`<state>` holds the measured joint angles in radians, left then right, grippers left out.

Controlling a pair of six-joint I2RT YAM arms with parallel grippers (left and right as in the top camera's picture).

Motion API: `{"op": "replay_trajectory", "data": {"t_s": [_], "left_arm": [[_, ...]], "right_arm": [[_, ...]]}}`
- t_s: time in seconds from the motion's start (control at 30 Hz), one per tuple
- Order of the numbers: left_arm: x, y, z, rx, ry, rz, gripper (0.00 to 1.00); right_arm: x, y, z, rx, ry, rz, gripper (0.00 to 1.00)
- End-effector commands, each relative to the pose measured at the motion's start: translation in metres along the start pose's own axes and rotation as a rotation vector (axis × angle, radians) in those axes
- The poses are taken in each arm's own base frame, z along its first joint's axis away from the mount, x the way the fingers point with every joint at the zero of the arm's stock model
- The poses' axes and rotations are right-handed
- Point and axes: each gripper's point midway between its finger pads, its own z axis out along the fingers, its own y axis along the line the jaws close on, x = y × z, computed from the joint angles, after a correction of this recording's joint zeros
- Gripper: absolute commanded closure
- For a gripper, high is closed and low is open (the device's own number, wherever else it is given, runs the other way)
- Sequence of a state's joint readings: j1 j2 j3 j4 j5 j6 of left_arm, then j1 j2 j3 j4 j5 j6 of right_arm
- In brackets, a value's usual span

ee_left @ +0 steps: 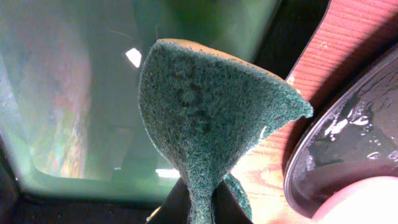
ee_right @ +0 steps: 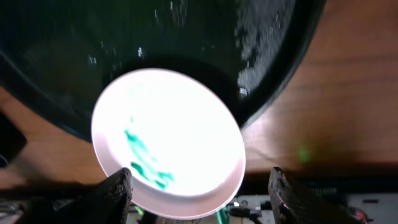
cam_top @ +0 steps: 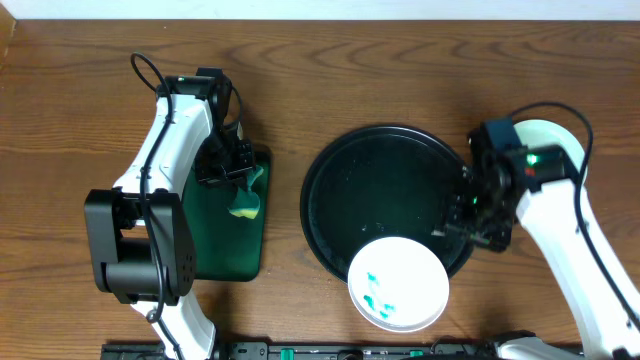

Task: Clean dirty plates on tray and stack at the side
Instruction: 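Pull the last stained plate onto the round tray with the right gripper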

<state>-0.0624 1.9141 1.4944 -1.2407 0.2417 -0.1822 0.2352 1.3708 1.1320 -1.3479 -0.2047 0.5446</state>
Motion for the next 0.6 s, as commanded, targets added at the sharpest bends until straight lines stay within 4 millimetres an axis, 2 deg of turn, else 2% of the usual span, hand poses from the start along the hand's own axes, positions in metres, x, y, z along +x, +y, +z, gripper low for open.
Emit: {"op": "replay_trajectory", "data": {"t_s": [0.0, 0.13, 0.27, 0.47, 0.57], "left_arm": [[0.003, -0.001, -0.001, 0.013, 0.005, 0.008, 0.93], [0.002, -0.001, -0.001, 0.014, 0.001, 0.009, 0.92], [0.002, -0.001, -0.001, 0.014, 0.002, 0.009, 0.93], [0.002, -0.001, -0.001, 0.014, 0.002, 0.009, 0.93], [0.002, -0.001, -0.001, 0.014, 0.002, 0.009, 0.93]], "right_arm": [[0.019, -0.007, 0.005, 0.021, -0.006, 0.061, 0.34], [0.041, -0.015, 0.016, 0.038, 0.014, 0.085, 0.34], [0.062, -0.029, 0.039, 0.078, 0.055, 0.141, 0.32], [0.082, -0.046, 0.077, 0.131, 0.108, 0.228, 0.33], [0.088, -0.051, 0.09, 0.15, 0.11, 0.287, 0.43]]}}
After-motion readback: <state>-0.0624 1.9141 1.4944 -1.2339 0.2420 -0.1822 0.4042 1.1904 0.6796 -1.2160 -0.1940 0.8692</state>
